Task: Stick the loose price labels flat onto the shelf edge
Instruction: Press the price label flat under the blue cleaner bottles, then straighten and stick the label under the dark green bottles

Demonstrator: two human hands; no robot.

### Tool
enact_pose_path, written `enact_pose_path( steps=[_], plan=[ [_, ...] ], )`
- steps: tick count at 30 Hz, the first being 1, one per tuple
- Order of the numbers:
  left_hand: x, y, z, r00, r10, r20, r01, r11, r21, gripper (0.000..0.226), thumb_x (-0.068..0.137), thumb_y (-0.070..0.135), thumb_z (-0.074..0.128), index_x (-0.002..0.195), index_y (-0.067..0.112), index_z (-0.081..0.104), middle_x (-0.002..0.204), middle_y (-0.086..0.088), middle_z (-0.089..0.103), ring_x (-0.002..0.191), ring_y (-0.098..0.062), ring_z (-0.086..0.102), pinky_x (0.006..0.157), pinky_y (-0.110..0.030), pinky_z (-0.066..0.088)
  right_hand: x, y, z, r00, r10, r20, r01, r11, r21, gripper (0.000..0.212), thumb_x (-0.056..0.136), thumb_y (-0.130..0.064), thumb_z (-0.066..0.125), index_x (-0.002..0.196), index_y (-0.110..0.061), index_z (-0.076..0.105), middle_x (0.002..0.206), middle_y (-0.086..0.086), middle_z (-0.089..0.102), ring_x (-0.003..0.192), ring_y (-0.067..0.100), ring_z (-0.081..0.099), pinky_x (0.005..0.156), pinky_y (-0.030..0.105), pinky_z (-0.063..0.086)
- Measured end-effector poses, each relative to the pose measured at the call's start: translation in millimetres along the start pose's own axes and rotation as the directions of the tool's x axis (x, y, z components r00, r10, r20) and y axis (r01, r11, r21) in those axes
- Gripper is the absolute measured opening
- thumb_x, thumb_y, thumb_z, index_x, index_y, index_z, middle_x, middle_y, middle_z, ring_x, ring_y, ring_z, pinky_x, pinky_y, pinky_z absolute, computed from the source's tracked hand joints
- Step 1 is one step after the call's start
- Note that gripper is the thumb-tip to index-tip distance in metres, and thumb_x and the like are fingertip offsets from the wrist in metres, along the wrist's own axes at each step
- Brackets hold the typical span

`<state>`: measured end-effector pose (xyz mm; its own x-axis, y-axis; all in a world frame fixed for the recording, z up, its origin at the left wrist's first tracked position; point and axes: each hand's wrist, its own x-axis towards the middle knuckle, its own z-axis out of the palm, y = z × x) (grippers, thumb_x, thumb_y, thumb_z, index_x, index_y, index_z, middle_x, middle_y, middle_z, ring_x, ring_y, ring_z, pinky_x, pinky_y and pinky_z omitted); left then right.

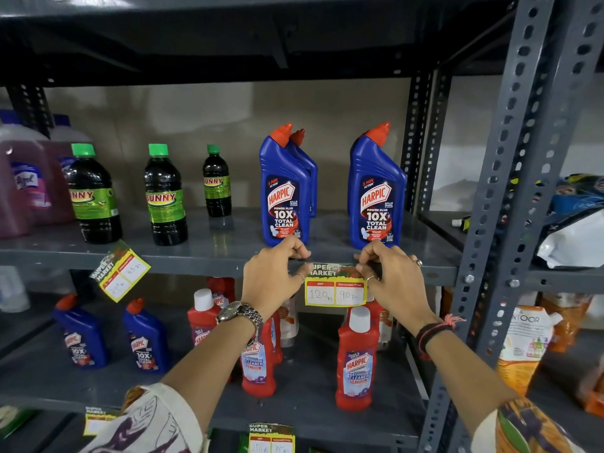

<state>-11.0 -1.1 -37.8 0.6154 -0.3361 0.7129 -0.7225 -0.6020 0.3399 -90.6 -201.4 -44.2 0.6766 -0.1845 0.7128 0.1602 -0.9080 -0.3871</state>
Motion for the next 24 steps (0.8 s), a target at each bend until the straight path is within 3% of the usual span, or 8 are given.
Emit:
enact_pose_path(
  steps=[5,7,9,10,12,16,20,24],
  plan=[
    [-11.2,-23.9,-18.4,0.994,0.079,0.078,-0.077,0.997,-0.033,0.02,0.087,0.015,0.058,0.092,0.031,0.046,0.115,0.024,0.065,0.076,0.011,0.062,0.058,-0.014,0.044,7.9,2.2,-11.5,0.992,0.075,0.1,-0.089,0.986,0.142,0.021,0.084,-0.005,0.061,0.09,-0.023,0.052,0.096,-0.007,0.072,0.099,0.009,0.062,0.08,0.034,0.054],
    [-18.8,-44.8,-35.5,0.997,0.075,0.01,-0.075,0.997,-0.021,0.016,0.087,0.015,0.057,0.094,0.029,0.05,0.123,0.015,0.064,0.102,-0.006,0.065,0.081,-0.031,0.055,11.6,-3.1,-14.0,0.988,0.137,0.066,-0.147,0.968,0.205,0.018,0.087,-0.005,0.057,0.092,-0.022,0.054,0.096,-0.009,0.071,0.1,0.006,0.06,0.08,0.033,0.053],
    [-23.3,-71.1,-55.2,0.997,0.053,-0.056,-0.05,0.998,0.042,0.015,0.087,0.017,0.059,0.098,0.026,0.054,0.133,0.004,0.059,0.13,-0.018,0.047,0.111,-0.046,0.034,13.9,-15.3,-10.2,0.986,0.164,-0.004,-0.158,0.958,0.237,0.015,0.089,-0.009,0.057,0.093,-0.023,0.056,0.099,-0.008,0.069,0.1,0.007,0.058,0.08,0.033,0.053],
    [-24.4,-84.2,-66.9,0.995,0.037,-0.092,-0.03,0.997,0.073,0.016,0.087,0.018,0.061,0.1,0.024,0.056,0.138,0.0,0.055,0.136,-0.021,0.037,0.116,-0.047,0.021,15.2,-24.0,-5.7,0.988,0.154,-0.033,-0.141,0.96,0.242,0.015,0.089,-0.01,0.056,0.093,-0.024,0.056,0.101,-0.007,0.069,0.098,0.006,0.058,0.08,0.033,0.053],
    [-25.9,-111.1,-90.4,0.986,-0.013,-0.164,0.03,0.995,0.099,0.02,0.087,0.02,0.062,0.107,0.019,0.057,0.142,-0.004,0.05,0.141,-0.027,0.03,0.117,-0.048,0.011,17.9,-47.4,7.5,0.992,0.11,-0.066,-0.091,0.965,0.246,0.015,0.088,-0.009,0.056,0.093,-0.024,0.057,0.099,-0.009,0.069,0.094,0.004,0.06,0.081,0.032,0.053],
    [-32.6,-175.7,-134.4,0.971,-0.076,-0.225,0.101,0.99,0.101,0.023,0.09,0.026,0.058,0.111,0.015,0.056,0.138,-0.007,0.054,0.137,-0.03,0.036,0.112,-0.057,0.025,23.4,-110.1,52.9,0.998,0.001,-0.058,0.013,0.971,0.237,0.013,0.085,-0.013,0.059,0.094,-0.022,0.059,0.097,-0.007,0.069,0.095,0.009,0.061,0.082,0.034,0.051],
    [-40.9,-243.5,-169.4,0.977,-0.069,-0.2,0.086,0.993,0.076,0.03,0.09,0.036,0.047,0.108,0.014,0.057,0.122,-0.007,0.064,0.121,-0.031,0.054,0.1,-0.056,0.041,32.9,-173.5,115.0,0.998,-0.054,-0.03,0.06,0.965,0.255,0.013,0.085,-0.016,0.059,0.096,-0.024,0.06,0.098,-0.012,0.068,0.095,0.009,0.062,0.085,0.036,0.05],
    [-43.0,-301.5,-197.2,0.996,-0.042,-0.077,0.05,0.994,0.102,0.033,0.091,0.042,0.043,0.1,0.015,0.06,0.116,-0.007,0.067,0.123,-0.031,0.054,0.099,-0.057,0.043,39.1,-232.1,168.4,0.999,-0.041,-0.032,0.048,0.958,0.284,0.013,0.087,-0.02,0.059,0.1,-0.023,0.062,0.101,-0.01,0.069,0.096,0.012,0.061,0.085,0.033,0.049]
  ],
)
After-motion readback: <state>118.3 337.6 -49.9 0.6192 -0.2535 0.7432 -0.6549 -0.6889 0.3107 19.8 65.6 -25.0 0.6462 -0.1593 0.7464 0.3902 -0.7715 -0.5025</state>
